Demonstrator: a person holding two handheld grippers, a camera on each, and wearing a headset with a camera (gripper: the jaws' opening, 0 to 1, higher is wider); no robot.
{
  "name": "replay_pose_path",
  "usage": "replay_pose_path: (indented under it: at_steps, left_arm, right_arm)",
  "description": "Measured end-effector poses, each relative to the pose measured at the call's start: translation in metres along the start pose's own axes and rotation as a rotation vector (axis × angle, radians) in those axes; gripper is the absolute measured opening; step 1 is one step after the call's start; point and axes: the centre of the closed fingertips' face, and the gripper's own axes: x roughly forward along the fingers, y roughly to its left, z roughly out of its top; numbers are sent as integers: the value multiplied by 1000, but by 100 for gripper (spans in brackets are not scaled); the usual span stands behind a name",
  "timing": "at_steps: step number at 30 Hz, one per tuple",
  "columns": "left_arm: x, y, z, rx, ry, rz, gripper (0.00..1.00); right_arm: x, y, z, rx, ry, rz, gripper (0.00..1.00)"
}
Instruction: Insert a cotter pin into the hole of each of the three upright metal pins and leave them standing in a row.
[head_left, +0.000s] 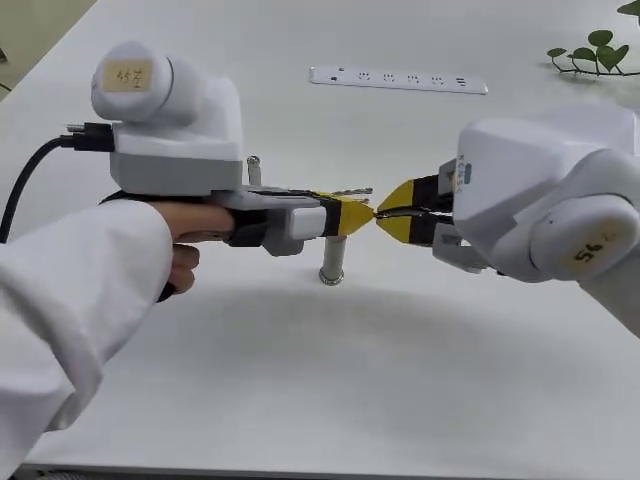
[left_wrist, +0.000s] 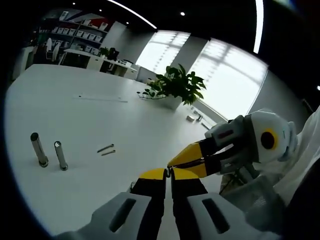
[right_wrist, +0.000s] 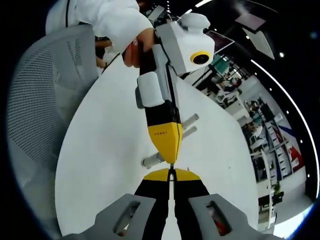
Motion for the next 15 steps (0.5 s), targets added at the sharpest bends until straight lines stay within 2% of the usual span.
replay_pose_path:
  at_steps: [7,12,14,15]
  left_arm:
    - [-1,-1,-2,20,13,-10,0]
    - [-2,0,-3,12,13,-2,0]
    - [-2,-1,-3,45,12,1,0]
    - [-2,-2,-2,82,8,3,0]
  right_arm:
    - [1,2,5,-5,-8,8,0]
    - [2,2,5,-5,-6,9,0]
    - [2,2,5,-2,-8,11,0]
    - [2,2,5,-1,-9,10,0]
